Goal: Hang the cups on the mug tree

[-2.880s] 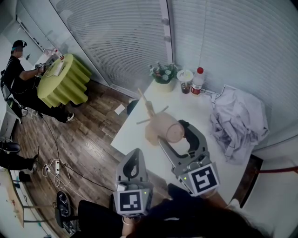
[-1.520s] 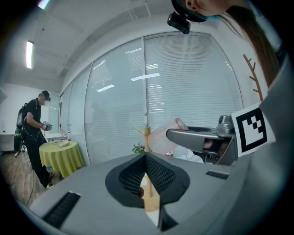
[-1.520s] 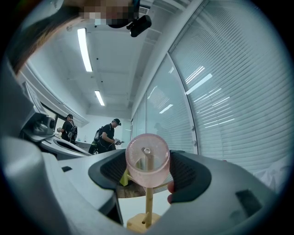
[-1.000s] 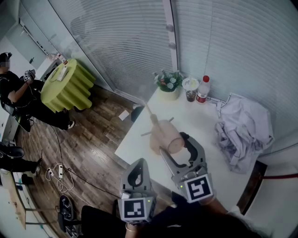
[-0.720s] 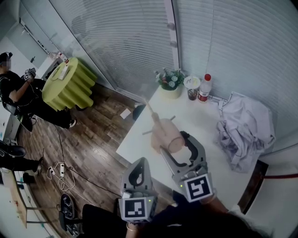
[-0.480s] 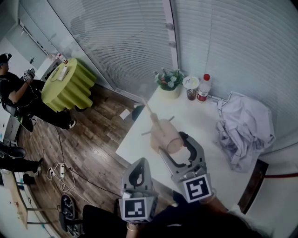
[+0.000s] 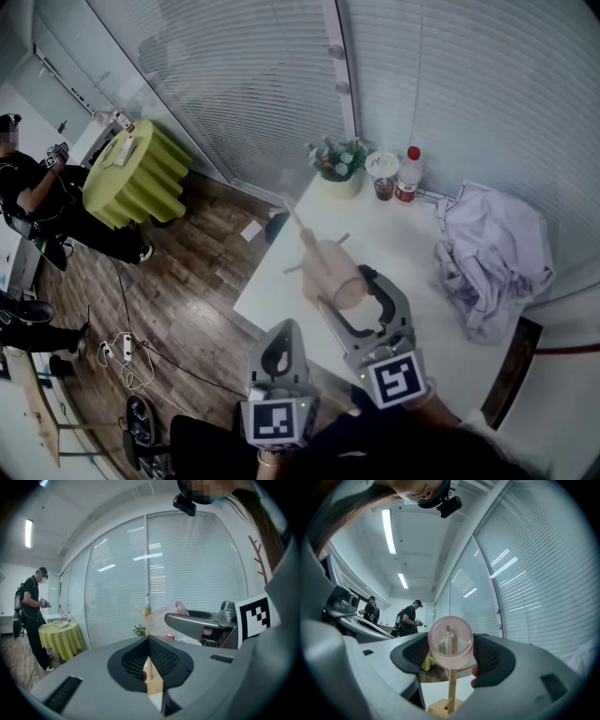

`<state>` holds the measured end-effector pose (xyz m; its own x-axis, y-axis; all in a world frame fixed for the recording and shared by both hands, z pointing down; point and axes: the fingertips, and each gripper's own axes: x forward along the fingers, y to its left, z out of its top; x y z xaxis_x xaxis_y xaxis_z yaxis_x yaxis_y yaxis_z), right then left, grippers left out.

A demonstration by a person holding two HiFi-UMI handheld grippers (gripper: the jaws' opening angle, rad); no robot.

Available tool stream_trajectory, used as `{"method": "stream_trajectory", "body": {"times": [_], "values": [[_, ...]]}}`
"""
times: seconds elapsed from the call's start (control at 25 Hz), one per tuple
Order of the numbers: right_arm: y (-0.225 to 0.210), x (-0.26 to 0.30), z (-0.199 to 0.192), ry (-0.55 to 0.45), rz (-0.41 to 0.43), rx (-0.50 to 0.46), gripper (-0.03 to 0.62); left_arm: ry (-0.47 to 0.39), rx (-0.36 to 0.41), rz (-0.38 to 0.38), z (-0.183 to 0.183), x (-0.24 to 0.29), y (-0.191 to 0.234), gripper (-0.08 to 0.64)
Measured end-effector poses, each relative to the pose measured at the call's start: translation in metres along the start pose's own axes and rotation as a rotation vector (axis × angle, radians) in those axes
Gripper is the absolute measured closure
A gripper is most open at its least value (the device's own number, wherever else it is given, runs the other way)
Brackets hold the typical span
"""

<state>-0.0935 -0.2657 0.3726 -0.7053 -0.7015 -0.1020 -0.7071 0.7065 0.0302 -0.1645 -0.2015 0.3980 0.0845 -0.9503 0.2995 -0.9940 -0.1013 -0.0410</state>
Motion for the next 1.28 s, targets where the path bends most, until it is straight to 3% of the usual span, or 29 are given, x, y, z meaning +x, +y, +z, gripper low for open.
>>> {"method": "stream_trajectory", "body": {"times": [1.28], "values": [[0.0009, -0.0034, 0.0040, -0.032, 0.011, 0.009, 0.293, 0.004, 0.015, -0.012, 0.0016, -0.0021, -0.0042, 0.561]]}}
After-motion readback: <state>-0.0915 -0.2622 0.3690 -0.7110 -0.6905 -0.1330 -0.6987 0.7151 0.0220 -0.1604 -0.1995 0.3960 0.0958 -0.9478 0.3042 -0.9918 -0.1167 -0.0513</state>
